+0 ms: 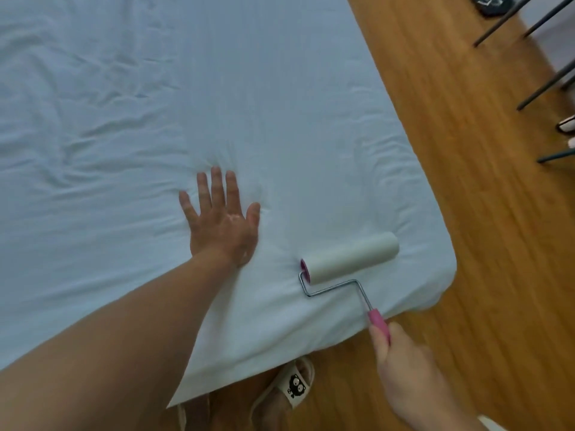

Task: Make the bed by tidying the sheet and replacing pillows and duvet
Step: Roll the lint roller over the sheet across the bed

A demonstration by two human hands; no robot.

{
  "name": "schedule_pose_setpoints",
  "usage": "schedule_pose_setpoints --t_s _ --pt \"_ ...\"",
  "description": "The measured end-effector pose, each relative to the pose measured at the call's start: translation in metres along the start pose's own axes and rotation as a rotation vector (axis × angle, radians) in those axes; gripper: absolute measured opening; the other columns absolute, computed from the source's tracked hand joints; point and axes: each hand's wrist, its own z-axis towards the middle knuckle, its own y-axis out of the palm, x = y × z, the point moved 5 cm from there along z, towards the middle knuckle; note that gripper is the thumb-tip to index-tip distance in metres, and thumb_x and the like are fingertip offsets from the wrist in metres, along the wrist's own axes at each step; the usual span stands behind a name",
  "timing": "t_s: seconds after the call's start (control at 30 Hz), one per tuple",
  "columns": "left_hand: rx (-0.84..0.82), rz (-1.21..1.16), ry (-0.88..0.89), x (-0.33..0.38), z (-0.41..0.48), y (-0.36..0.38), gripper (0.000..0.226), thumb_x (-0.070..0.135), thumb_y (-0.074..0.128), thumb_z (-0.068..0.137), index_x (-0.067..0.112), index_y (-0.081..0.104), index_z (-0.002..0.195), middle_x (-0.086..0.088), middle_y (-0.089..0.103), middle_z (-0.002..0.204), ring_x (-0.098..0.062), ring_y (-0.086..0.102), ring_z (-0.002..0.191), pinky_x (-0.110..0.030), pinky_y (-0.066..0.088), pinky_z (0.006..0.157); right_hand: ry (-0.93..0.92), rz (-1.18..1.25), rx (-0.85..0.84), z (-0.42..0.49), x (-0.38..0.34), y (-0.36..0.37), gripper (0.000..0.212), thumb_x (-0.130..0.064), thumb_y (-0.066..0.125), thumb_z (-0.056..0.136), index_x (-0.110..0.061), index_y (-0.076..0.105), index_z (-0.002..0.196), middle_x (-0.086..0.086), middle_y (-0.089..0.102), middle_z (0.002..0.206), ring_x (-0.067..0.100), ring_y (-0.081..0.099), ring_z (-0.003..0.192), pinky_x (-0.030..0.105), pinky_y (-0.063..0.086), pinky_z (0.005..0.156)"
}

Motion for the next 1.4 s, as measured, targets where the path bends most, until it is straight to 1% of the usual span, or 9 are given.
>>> schedule_pose_setpoints --t_s 0.27,0.47,0.6,0.73,0.8,1.0,1.13,1.23,1.4 --pt "0.049 0.001 -0.025 0.005 -0.005 0.004 0.077 0.059 0.006 0.099 0.015 -0.008 0.161 -0.005 -0.014 0.169 -0.024 -0.017 0.154 -0.057 -0.010 0.122 -0.257 0.092 0.113 0.080 -0.088 -0.029 0.048 -0.057 0.025 0.103 -0.017 0.052 0.106 0.006 0.055 0.094 0.028 0.047 0.084 0.037 0.040 0.074" --pt "0.029 -0.080 -0.108 0.036 -0.002 -0.006 0.073 0.053 0.015 0.101 0.016 -0.002 0.162 -0.006 -0.011 0.169 -0.026 -0.014 0.155 -0.056 -0.007 0.123 -0.125 0.070 -0.042 0.004 0.034 0.009 0.054 -0.073 0.018 0.090 -0.030 0.049 0.100 0.002 0.063 0.084 0.019 0.063 0.071 0.042 0.054 0.067" --pt "0.039 -0.079 -0.001 0.066 0.002 -0.007 0.065 0.054 0.012 0.101 0.032 -0.004 0.161 0.004 -0.013 0.169 -0.024 -0.017 0.154 -0.055 -0.010 0.122 -0.148 -0.114 0.036 -0.014 0.073 -0.025 0.089 -0.096 -0.007 0.055 -0.032 0.048 0.084 -0.002 0.059 0.068 0.011 0.056 0.065 0.022 0.043 0.058" --pt "0.019 -0.065 -0.021 0.066 -0.008 0.002 0.063 0.053 0.008 0.102 0.033 -0.010 0.160 0.005 -0.019 0.168 -0.023 -0.020 0.153 -0.056 -0.010 0.122 -0.289 -0.009 0.155 0.020 0.011 -0.115 0.053 -0.067 0.039 0.093 -0.023 0.051 0.067 -0.001 0.055 0.057 0.020 0.057 0.063 0.025 0.032 0.050" --pt "-0.011 -0.072 -0.004 0.066 -0.004 0.003 0.063 0.052 0.008 0.103 0.034 -0.011 0.160 0.006 -0.019 0.168 -0.023 -0.021 0.153 -0.055 -0.010 0.122 -0.396 0.010 0.261 0.067 -0.058 -0.161 0.064 -0.063 0.032 0.100 -0.015 0.049 0.060 0.000 0.053 0.059 0.027 0.054 0.062 0.036 0.027 0.052" --pt "-0.037 -0.079 -0.003 0.063 0.004 0.013 0.063 0.053 0.006 0.102 0.035 -0.015 0.158 0.007 -0.021 0.167 -0.022 -0.023 0.153 -0.056 -0.013 0.121 -0.310 0.089 0.217 0.212 -0.187 -0.214 0.057 -0.056 0.025 0.106 -0.011 0.044 0.076 0.017 0.052 0.072 0.022 0.046 0.047 0.023 0.032 0.045" --pt "-0.035 -0.081 0.003 0.060 0.008 0.018 0.063 0.053 0.006 0.102 0.035 -0.017 0.157 0.005 -0.022 0.167 -0.024 -0.025 0.152 -0.056 -0.015 0.120 -0.227 -0.076 0.182 0.205 -0.119 -0.162 0.058 -0.061 0.019 0.103 -0.017 0.054 0.088 0.020 0.056 0.075 0.031 0.058 0.056 0.027 0.039 0.048" --pt "-0.049 -0.079 0.006 0.062 0.010 0.019 0.063 0.053 0.006 0.102 0.034 -0.016 0.158 0.005 -0.023 0.167 -0.025 -0.025 0.152 -0.057 -0.015 0.120 -0.200 -0.079 0.177 0.139 -0.006 -0.116 0.073 -0.069 0.015 0.098 -0.014 0.059 0.081 0.013 0.066 0.086 0.034 0.061 0.078 0.035 0.042 0.066" --pt "-0.072 -0.084 0.003 0.063 0.008 0.016 0.063 0.053 0.005 0.102 0.034 -0.016 0.158 0.004 -0.024 0.166 -0.024 -0.026 0.152 -0.058 -0.014 0.120 -0.168 -0.075 0.119 0.078 0.064 -0.089 0.068 -0.066 0.018 0.097 -0.018 0.062 0.081 0.000 0.064 0.073 0.022 0.061 0.074 0.040 0.047 0.072"
